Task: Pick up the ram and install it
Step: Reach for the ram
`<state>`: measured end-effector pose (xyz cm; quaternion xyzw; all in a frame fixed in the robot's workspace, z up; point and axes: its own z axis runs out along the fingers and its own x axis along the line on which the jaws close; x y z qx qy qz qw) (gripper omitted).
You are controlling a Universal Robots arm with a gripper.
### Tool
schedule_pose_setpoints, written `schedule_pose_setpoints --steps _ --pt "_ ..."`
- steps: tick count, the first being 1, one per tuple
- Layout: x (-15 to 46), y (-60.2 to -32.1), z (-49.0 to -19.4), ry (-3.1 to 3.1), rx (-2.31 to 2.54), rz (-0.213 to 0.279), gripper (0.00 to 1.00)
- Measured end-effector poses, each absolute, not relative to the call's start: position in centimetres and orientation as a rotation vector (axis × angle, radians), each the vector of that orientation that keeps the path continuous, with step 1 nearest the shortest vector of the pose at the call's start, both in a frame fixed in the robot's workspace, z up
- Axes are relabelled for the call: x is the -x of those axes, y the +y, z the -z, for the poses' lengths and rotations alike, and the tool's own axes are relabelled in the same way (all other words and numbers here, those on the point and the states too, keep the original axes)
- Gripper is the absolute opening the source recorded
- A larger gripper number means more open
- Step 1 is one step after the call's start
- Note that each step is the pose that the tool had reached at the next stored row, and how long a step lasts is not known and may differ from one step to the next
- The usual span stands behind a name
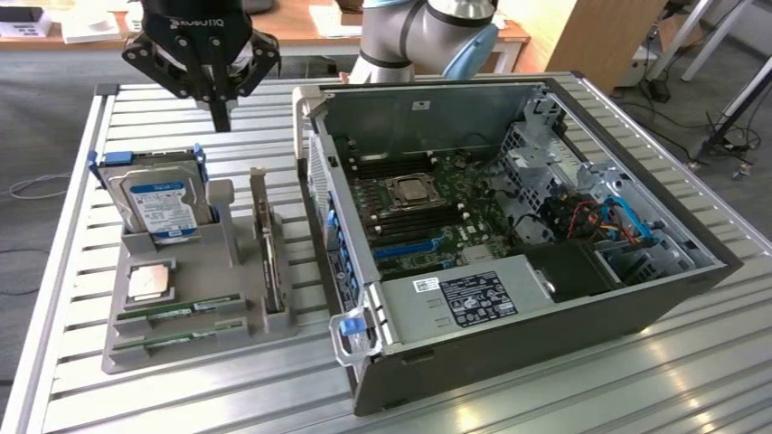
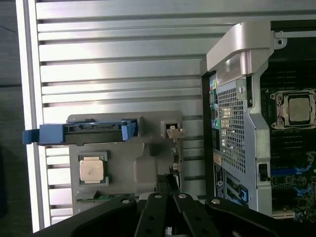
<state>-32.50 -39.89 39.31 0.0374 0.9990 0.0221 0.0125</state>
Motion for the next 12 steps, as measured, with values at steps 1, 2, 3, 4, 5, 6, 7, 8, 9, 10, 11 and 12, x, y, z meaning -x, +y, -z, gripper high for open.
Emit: schedule_pose_setpoints --steps 1,2,3,4,5,6,7,8,9,10,11,12 --pt "32.7 -39.9 -39.3 3.114 -0.117 -0.069 0.11" --pt "32.9 -39.9 -39.3 3.114 -0.117 -0.069 0.11" --pt "33.1 -39.9 -39.3 3.114 -0.117 -0.069 0.11" --pt "33.2 -39.9 -39.3 3.114 -0.117 -0.069 0.11" --pt "33.4 -39.9 -39.3 3.114 -0.117 -0.069 0.11" --pt "33.6 -39.9 -39.3 3.114 -0.117 -0.069 0.11" --pt "33.8 -39.9 -39.3 3.114 -0.117 -0.069 0.11" --pt "33.9 -39.9 -39.3 3.114 -0.117 -0.069 0.11" --pt "34.1 -39.9 -39.3 3.114 -0.116 -0.069 0.11" --pt "34.3 -39.9 -39.3 3.114 -0.117 -0.069 0.11" --pt "34.5 -39.9 -39.3 3.114 -0.117 -0.069 0.11" --pt "34.7 -39.9 -39.3 3.114 -0.117 -0.069 0.11"
